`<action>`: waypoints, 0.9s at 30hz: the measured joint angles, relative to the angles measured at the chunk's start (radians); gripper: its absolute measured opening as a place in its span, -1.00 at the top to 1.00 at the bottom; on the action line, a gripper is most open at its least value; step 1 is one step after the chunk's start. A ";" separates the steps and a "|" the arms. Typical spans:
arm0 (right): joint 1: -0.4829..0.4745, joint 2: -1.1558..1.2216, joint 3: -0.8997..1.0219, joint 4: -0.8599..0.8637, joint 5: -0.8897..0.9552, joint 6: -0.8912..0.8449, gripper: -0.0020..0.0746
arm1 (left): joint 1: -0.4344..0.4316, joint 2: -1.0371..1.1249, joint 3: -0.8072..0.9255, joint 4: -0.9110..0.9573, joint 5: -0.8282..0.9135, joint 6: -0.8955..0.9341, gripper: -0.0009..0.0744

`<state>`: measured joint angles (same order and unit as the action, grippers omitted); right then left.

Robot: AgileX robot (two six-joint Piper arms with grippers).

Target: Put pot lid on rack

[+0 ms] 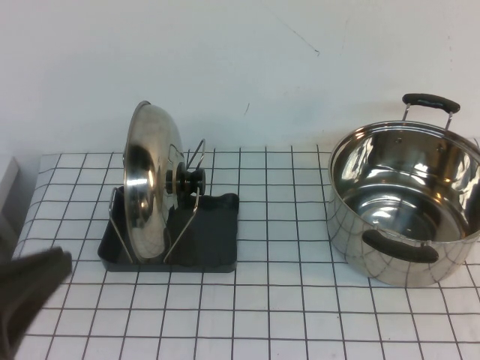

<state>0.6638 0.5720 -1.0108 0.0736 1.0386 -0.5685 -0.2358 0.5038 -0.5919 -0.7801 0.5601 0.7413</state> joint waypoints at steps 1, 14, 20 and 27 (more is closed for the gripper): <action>0.000 -0.026 0.018 0.005 -0.007 -0.002 0.95 | -0.005 -0.024 0.019 -0.035 0.009 0.010 0.98; 0.000 -0.442 0.519 0.076 -0.323 0.000 0.95 | -0.019 -0.276 0.172 -0.249 0.014 0.241 0.98; 0.000 -0.513 0.649 0.078 -0.371 0.002 0.95 | -0.019 -0.280 0.179 -0.276 0.014 0.245 0.98; 0.000 -0.515 0.684 0.148 -0.374 0.004 0.95 | -0.019 -0.280 0.179 -0.278 0.014 0.247 0.98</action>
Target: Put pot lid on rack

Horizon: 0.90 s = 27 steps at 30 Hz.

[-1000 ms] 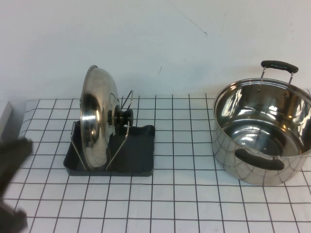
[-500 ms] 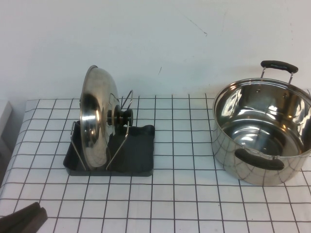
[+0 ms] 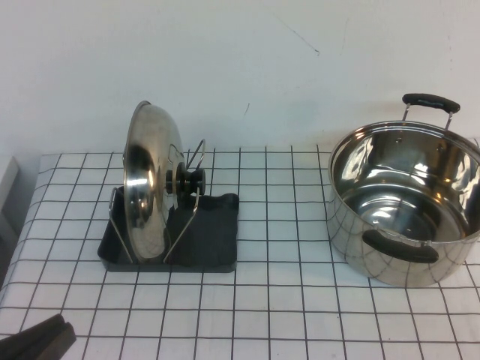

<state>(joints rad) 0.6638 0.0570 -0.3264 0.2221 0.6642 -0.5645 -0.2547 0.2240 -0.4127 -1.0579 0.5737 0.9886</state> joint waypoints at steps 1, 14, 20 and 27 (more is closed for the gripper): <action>0.000 0.000 0.000 0.012 0.000 0.000 0.95 | 0.000 0.000 0.000 0.000 0.000 0.000 0.98; 0.000 0.000 0.000 0.033 -0.002 0.000 0.95 | 0.000 0.000 0.000 0.000 0.000 0.000 0.98; 0.000 0.000 0.000 0.033 -0.002 0.000 0.95 | 0.000 -0.002 0.004 0.001 0.000 0.000 0.98; 0.000 0.000 0.001 0.033 -0.002 0.000 0.95 | 0.057 -0.080 0.026 0.406 0.012 -0.004 0.98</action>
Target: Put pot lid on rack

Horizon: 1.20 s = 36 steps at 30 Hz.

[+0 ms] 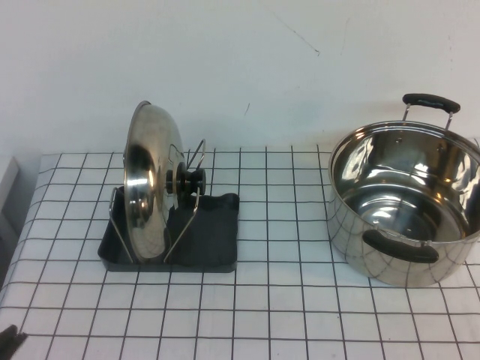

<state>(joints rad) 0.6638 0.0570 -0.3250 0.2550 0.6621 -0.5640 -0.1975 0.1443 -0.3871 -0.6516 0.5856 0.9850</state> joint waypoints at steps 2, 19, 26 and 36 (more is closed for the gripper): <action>0.000 0.000 0.000 0.000 0.000 0.000 0.95 | 0.017 -0.024 0.035 0.076 -0.043 0.000 0.98; 0.000 0.000 0.000 0.000 0.000 0.000 0.95 | 0.031 -0.132 0.361 0.488 -0.518 -0.558 0.98; 0.000 0.000 0.000 0.002 0.000 0.000 0.95 | 0.071 -0.153 0.414 0.488 -0.475 -0.783 0.98; 0.000 0.000 0.000 0.002 0.000 0.002 0.95 | 0.110 -0.153 0.415 0.515 -0.335 -0.985 0.98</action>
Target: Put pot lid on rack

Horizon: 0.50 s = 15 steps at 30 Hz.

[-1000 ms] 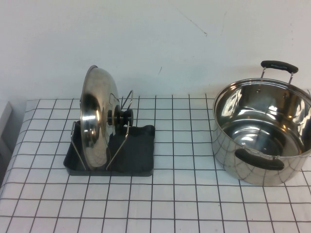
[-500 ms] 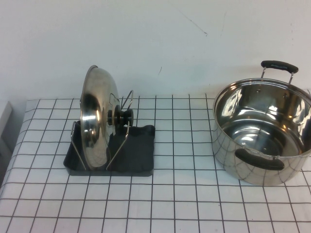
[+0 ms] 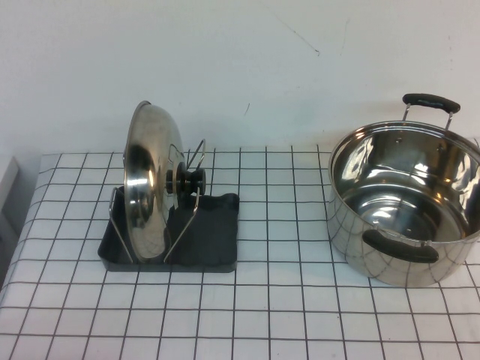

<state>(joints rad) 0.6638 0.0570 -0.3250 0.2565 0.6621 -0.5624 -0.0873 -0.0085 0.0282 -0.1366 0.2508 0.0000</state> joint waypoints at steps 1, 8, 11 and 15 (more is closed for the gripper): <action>0.000 0.000 0.000 0.000 0.000 0.000 0.95 | 0.000 0.000 0.000 0.003 0.030 -0.026 0.98; 0.000 0.000 0.000 0.000 0.000 0.000 0.95 | 0.000 0.000 -0.002 0.007 0.063 -0.079 0.98; 0.000 0.000 0.000 0.000 0.000 0.000 0.95 | 0.000 0.000 -0.002 0.007 0.067 -0.079 0.98; 0.000 0.000 0.000 0.000 0.000 0.000 0.95 | 0.000 0.000 -0.002 0.007 0.067 -0.079 0.98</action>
<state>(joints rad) 0.6638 0.0570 -0.3250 0.2565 0.6621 -0.5624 -0.0873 -0.0085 0.0264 -0.1296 0.3180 -0.0792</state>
